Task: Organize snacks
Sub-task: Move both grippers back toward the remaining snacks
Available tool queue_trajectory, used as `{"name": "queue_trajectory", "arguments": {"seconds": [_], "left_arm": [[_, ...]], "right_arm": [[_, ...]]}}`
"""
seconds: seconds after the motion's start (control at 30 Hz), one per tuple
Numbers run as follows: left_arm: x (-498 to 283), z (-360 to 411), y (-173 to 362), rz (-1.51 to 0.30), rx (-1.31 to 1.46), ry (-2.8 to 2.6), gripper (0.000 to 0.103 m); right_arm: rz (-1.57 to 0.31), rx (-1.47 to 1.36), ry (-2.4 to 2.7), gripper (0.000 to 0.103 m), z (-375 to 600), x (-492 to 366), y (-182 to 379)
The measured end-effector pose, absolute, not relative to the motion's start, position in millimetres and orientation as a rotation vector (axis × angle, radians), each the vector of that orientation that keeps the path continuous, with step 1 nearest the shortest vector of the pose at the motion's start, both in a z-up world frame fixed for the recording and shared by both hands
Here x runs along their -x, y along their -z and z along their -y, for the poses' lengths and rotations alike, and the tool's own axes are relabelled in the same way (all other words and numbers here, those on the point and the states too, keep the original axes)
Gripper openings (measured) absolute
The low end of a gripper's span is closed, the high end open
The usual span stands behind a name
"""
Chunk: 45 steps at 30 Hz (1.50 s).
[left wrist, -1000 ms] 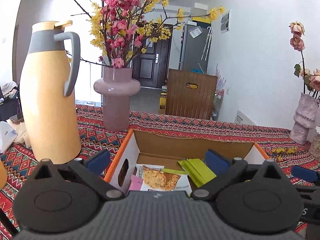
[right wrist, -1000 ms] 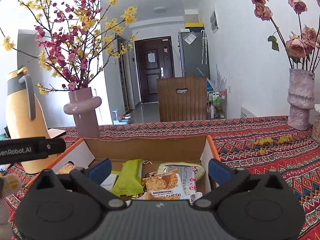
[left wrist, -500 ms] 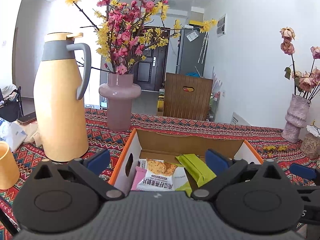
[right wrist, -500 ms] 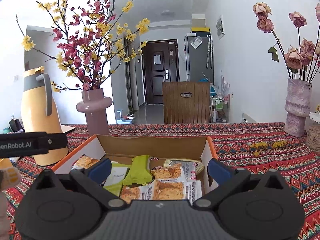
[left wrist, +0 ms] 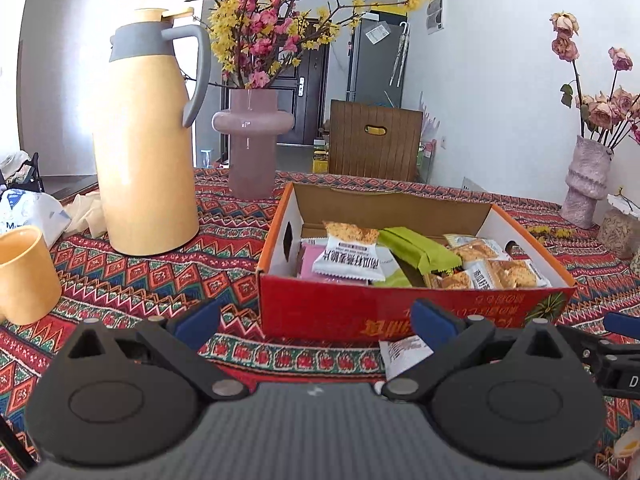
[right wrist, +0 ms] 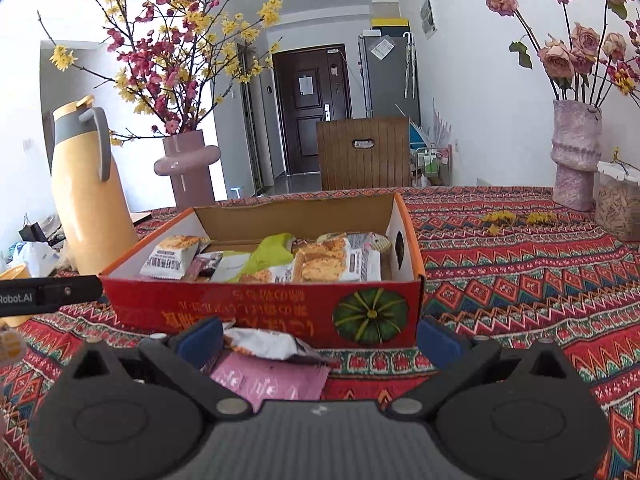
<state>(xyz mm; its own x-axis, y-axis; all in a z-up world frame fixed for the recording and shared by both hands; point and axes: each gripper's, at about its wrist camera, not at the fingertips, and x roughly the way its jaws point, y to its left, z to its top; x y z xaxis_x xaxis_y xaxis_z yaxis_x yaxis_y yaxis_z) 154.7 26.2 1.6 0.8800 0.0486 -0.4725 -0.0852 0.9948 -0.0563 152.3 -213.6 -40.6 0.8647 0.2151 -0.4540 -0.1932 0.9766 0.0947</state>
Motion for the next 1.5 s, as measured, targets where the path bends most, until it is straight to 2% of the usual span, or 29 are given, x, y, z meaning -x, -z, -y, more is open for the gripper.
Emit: {"name": "queue_trajectory", "arguments": {"seconds": [0.33,0.97,1.5], "left_arm": [[-149.0,-45.5,33.8,-0.540,0.100,-0.059,0.103],[-150.3,-54.4,37.0,-0.544,0.170,-0.050,0.103],[-149.5,-56.7,37.2,-0.541,0.190,-0.051,0.103]], "right_arm": [[-0.548,-0.025,-0.185,0.103,217.3,-133.6,62.4],[-0.566,0.040,-0.221,0.103,187.5,-141.0,60.8],[-0.597,0.098,-0.194,0.094,156.9,-193.9,57.4]]}}
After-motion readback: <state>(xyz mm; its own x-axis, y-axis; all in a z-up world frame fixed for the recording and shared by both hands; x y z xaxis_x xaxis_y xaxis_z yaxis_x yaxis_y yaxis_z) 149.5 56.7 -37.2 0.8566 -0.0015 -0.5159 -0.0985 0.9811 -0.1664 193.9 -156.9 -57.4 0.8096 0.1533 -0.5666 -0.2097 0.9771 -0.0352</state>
